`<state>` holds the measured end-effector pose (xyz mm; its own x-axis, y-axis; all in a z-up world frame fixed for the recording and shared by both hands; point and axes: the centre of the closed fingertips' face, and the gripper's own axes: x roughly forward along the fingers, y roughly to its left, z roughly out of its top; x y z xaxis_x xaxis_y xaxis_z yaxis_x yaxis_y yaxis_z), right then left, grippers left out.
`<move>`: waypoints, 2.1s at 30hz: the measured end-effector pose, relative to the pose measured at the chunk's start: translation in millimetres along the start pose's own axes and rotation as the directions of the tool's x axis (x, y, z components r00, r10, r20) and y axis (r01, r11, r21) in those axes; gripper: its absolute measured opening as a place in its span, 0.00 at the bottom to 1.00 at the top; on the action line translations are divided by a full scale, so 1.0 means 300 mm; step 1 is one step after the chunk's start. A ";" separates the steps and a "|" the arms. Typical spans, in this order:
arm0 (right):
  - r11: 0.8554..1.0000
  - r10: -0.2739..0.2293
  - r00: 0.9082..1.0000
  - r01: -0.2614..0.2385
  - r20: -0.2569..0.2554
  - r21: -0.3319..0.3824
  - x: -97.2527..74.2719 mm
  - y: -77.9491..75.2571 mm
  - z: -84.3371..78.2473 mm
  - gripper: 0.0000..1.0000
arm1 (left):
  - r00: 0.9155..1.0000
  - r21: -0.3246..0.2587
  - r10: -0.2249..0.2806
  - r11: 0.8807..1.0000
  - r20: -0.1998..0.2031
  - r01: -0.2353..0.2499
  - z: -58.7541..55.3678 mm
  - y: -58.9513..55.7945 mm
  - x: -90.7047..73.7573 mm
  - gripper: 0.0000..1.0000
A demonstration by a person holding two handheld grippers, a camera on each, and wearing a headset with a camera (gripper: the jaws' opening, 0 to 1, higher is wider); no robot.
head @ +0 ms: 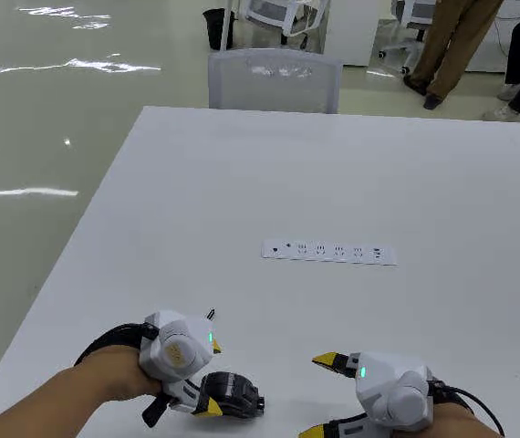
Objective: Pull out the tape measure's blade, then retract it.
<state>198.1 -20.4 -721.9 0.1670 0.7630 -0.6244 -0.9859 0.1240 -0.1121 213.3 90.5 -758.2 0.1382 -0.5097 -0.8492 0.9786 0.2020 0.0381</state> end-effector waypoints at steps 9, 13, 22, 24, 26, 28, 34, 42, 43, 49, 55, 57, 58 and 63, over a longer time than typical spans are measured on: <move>1.000 0.008 1.000 -0.008 0.000 0.027 0.050 -0.015 0.022 0.58 | 0.999 0.003 -0.035 0.999 -0.032 0.035 0.005 -0.010 0.045 0.45; 0.999 0.035 0.999 -0.035 -0.020 0.017 0.081 0.005 0.022 0.57 | 0.998 0.027 -0.052 0.998 -0.045 0.054 0.010 -0.030 0.064 0.41; 0.995 0.099 0.992 -0.098 -0.078 0.016 0.136 0.039 0.001 0.54 | 0.995 0.057 -0.056 0.996 -0.082 0.061 0.010 -0.050 0.065 0.32; 0.994 0.105 0.990 -0.104 -0.093 0.012 0.151 0.038 -0.006 0.53 | 0.995 0.065 -0.052 0.996 -0.085 0.057 0.007 -0.048 0.065 0.30; 0.993 0.119 0.988 -0.118 -0.098 0.019 0.160 0.043 -0.003 0.50 | 0.995 0.070 -0.046 0.996 -0.086 0.052 0.004 -0.045 0.065 0.29; 0.992 0.127 0.986 -0.128 -0.110 0.005 0.172 0.048 -0.001 0.48 | 0.995 0.091 -0.040 0.995 -0.093 0.048 -0.002 -0.046 0.066 0.29; 0.994 0.105 0.979 -0.111 -0.175 -0.022 0.217 0.037 -0.017 0.42 | 0.995 0.101 -0.036 0.994 -0.098 0.046 -0.002 -0.046 0.064 0.28; 0.988 0.157 0.962 -0.149 -0.223 0.051 0.280 0.053 -0.051 0.33 | 0.994 0.079 -0.034 0.996 -0.101 0.042 -0.004 -0.039 0.068 0.28; 0.986 0.165 0.960 -0.160 -0.228 0.040 0.287 0.056 -0.055 0.31 | 0.995 0.075 -0.032 0.996 -0.097 0.040 -0.004 -0.039 0.067 0.28; 0.986 0.165 0.953 -0.165 -0.254 0.024 0.301 0.047 -0.063 0.29 | 0.995 0.080 -0.036 0.996 -0.094 0.044 -0.002 -0.040 0.066 0.28; 0.984 0.180 0.950 -0.178 -0.254 0.028 0.314 0.059 -0.061 0.28 | 0.996 0.053 -0.050 0.997 -0.072 0.054 0.001 -0.036 0.067 0.28; 0.982 0.186 0.946 -0.186 -0.265 0.025 0.314 0.058 -0.063 0.25 | 0.996 0.062 -0.051 0.997 -0.078 0.056 0.000 -0.036 0.069 0.28; 0.982 0.188 0.944 -0.188 -0.272 0.025 0.312 0.057 -0.066 0.23 | 0.995 0.064 -0.052 0.996 -0.080 0.057 0.000 -0.035 0.070 0.28; 0.977 0.213 0.935 -0.213 -0.282 0.029 0.320 0.069 -0.072 0.22 | 0.995 0.059 -0.053 0.997 -0.080 0.058 0.003 -0.036 0.069 0.29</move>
<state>193.7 41.9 -800.9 -0.0516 0.5612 -0.8261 -0.9986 -0.0231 0.0467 205.7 76.9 -775.6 0.0732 -0.4513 -0.8894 0.9923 0.1222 0.0197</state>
